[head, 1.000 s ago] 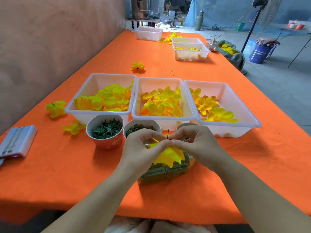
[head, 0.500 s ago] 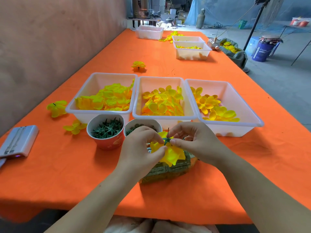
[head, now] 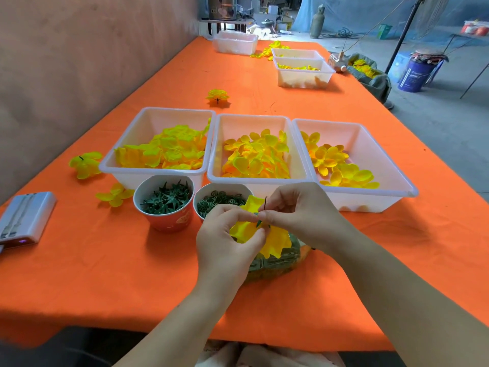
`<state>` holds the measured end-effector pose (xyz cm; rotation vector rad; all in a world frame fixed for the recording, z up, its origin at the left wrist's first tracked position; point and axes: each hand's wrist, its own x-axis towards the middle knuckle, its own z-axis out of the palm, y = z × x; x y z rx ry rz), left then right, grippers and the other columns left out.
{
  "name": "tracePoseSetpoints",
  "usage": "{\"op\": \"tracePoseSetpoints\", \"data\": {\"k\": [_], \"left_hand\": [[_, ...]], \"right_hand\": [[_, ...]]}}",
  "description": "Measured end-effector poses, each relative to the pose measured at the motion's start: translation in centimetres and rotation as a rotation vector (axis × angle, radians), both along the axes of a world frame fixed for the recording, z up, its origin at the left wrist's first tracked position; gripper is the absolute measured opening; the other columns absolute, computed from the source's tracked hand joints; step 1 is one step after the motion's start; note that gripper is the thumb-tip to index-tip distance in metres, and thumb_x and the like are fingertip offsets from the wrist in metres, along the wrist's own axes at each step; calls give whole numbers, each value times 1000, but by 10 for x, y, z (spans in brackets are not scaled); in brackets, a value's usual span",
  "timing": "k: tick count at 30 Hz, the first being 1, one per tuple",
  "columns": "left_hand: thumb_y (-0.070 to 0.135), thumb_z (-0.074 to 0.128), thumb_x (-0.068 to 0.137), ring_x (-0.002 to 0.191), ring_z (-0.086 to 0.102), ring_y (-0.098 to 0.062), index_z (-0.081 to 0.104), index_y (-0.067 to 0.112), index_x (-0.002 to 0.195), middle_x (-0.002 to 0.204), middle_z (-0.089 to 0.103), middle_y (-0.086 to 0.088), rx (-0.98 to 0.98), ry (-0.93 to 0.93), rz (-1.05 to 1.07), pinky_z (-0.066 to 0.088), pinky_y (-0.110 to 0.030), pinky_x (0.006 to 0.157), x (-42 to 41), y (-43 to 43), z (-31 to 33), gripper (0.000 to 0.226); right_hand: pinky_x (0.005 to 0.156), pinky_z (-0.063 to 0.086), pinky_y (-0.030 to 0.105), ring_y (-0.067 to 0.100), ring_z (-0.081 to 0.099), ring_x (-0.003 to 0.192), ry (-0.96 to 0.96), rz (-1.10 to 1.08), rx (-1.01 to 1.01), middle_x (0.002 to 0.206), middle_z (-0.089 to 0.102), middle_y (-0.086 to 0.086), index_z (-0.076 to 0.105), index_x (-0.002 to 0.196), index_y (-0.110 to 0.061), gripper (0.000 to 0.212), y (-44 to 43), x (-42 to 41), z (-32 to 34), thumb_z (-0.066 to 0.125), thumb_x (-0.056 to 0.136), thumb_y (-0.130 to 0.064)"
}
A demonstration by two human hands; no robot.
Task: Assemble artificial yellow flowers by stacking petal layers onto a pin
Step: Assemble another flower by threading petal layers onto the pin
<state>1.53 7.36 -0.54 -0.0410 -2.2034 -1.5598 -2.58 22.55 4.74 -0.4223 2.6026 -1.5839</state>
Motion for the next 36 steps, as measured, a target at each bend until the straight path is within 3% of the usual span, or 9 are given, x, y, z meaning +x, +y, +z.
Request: {"op": "tracePoseSetpoints", "data": {"k": [4, 7, 11, 14, 18, 22, 26, 30, 36], "left_hand": [[8, 87, 70, 90, 65, -10, 77, 22, 82, 89, 67, 9, 50, 7, 24, 46, -17, 76, 0, 5, -6, 21], [6, 86, 71, 90, 66, -14, 76, 20, 82, 88, 70, 7, 65, -9, 35, 51, -31, 80, -3, 4, -9, 20], [21, 87, 70, 92, 67, -15, 75, 24, 81, 87, 71, 8, 86, -8, 21, 52, -37, 79, -2, 4, -7, 17], [26, 80, 67, 91, 66, -16, 75, 26, 80, 85, 71, 9, 80, -23, 25, 52, -40, 80, -3, 5, -5, 14], [29, 83, 68, 92, 67, -17, 75, 27, 80, 85, 72, 9, 83, -31, 2, 52, -39, 78, -4, 2, -3, 14], [13, 87, 70, 91, 66, -17, 76, 26, 78, 84, 71, 8, 60, -54, -14, 52, -39, 77, -6, 1, -2, 20], [16, 87, 70, 92, 66, -17, 76, 25, 78, 85, 71, 9, 42, -63, -47, 50, -35, 73, -4, -3, 1, 16], [23, 89, 71, 92, 66, -14, 76, 26, 77, 85, 71, 9, 24, -62, -60, 50, -29, 70, 0, -5, 2, 15], [27, 82, 75, 94, 66, -18, 79, 32, 77, 87, 69, 10, 73, -82, -80, 54, -45, 75, 0, -10, 7, 6]], "right_hand": [[69, 54, 24, 6, 67, 68, 108, -94, 34, 70, 72, -4, 72, 74, -20, 11, -3, 6, -12, 81, 80, -18], [62, 41, 5, -2, 63, 70, 308, -179, 206, 59, 64, -13, 71, 71, -25, 12, -13, 9, -15, 79, 77, -20], [66, 52, 23, 5, 68, 70, -27, -91, -6, 73, 74, -1, 72, 72, -21, 12, -3, 0, -11, 83, 77, -19], [59, 43, 9, 0, 62, 63, 220, -144, 137, 62, 67, -9, 70, 67, -26, 16, -8, 3, -16, 81, 76, -18], [54, 43, 9, -4, 59, 56, 88, -134, -19, 68, 70, -7, 72, 67, -25, 17, -8, 3, -17, 83, 78, -18], [54, 42, 13, 0, 55, 59, 209, -129, -15, 70, 66, -1, 67, 64, -36, 27, -6, 6, -24, 84, 77, -19], [64, 44, 18, 4, 59, 68, 74, -41, -142, 78, 72, 5, 71, 66, -41, 28, -2, 7, -28, 83, 80, -19], [72, 49, 46, 14, 62, 75, 29, 9, -231, 78, 72, 3, 75, 71, -36, 29, 4, 10, -28, 80, 82, -10], [92, 56, 39, 18, 72, 96, -75, 130, -76, 94, 78, -2, 80, 91, -26, 17, 18, -2, -8, 73, 88, -11]]}}
